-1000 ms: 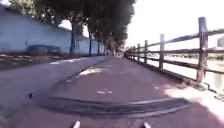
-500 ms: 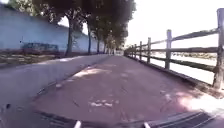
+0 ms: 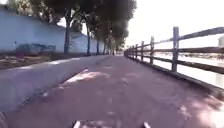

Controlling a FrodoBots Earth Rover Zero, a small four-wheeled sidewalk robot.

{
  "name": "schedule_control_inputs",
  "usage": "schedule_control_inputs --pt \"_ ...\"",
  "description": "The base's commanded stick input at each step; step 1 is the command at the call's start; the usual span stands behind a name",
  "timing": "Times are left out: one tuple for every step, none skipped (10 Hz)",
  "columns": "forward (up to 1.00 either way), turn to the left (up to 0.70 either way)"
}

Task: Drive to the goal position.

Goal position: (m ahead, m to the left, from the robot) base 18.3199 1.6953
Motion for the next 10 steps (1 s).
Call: schedule_control_inputs --pt "0.85 0.0" --pt "0.85 0.0" --pt "0.85 0.0" --pt "0.85 0.0" --pt "0.85 0.0" --pt "0.85 0.0" --pt "0.85 0.0" --pt "0.85 0.0" --pt "0.85 0.0" --pt "0.85 0.0"
